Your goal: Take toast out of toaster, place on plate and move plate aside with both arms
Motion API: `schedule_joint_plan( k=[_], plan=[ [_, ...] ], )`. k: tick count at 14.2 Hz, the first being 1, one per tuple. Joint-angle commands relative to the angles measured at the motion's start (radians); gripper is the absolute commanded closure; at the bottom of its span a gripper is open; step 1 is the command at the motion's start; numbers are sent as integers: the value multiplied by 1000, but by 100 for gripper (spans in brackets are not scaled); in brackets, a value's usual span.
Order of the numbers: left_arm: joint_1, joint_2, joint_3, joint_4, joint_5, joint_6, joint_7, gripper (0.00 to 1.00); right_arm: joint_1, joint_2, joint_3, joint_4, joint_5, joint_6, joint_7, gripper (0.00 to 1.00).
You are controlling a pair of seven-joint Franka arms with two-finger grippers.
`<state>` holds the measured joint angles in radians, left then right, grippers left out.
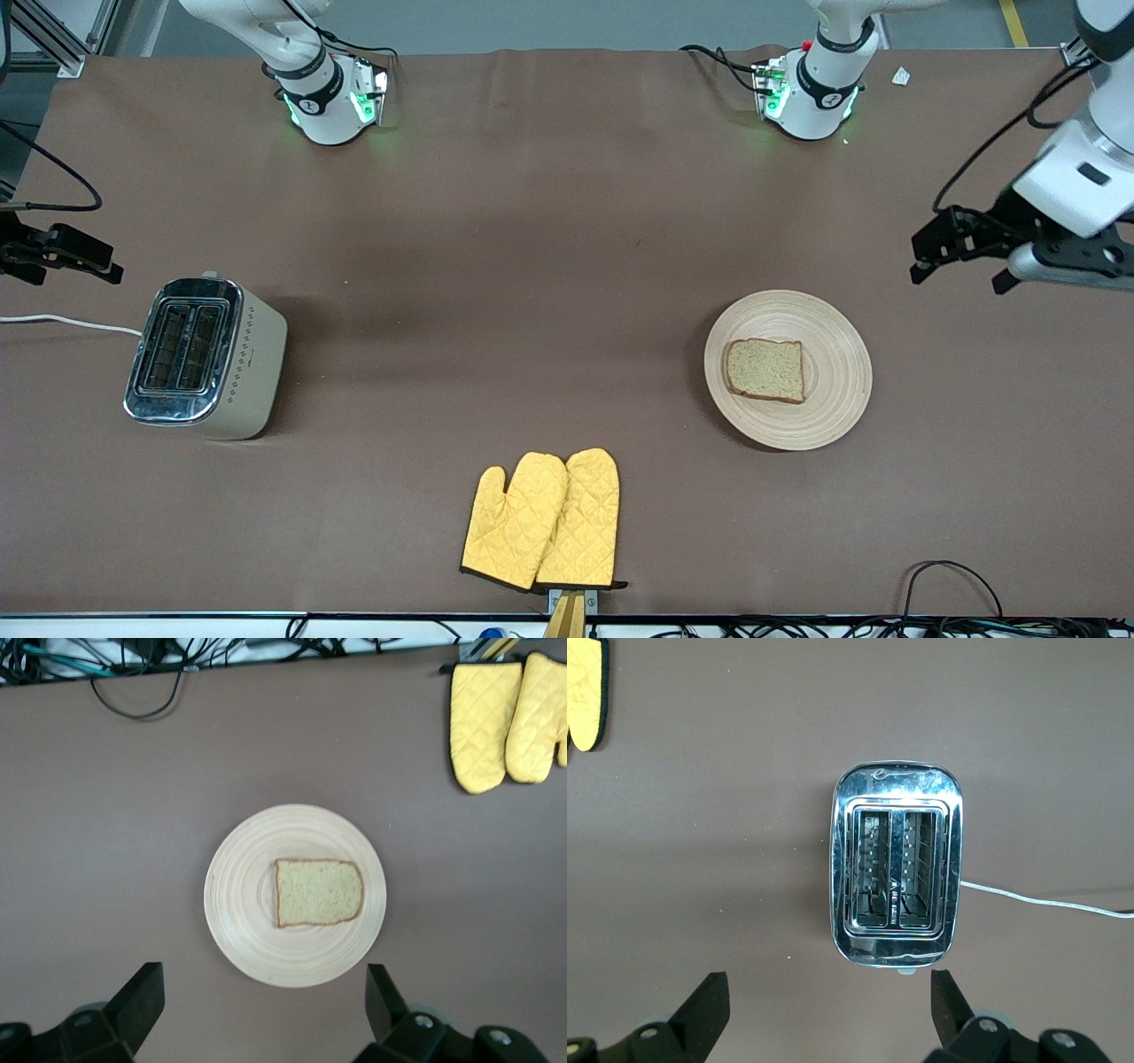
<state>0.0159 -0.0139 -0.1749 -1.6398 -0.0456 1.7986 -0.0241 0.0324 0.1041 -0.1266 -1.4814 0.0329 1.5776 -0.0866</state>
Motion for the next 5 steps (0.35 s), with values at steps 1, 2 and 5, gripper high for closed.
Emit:
schedule_joint_plan(
  k=[1, 2, 5],
  plan=[
    [7, -87, -5, -117, 16, 42, 7, 0, -17, -9, 16, 1, 2, -11, 10, 0],
    [6, -84, -5, -110, 16, 33, 19, 0, -17, -9, 16, 1, 2, -11, 10, 0],
    [9, -64, -2, -74, 15, 2, 26, 0, -16, -9, 16, 1, 2, -11, 10, 0]
  ],
)
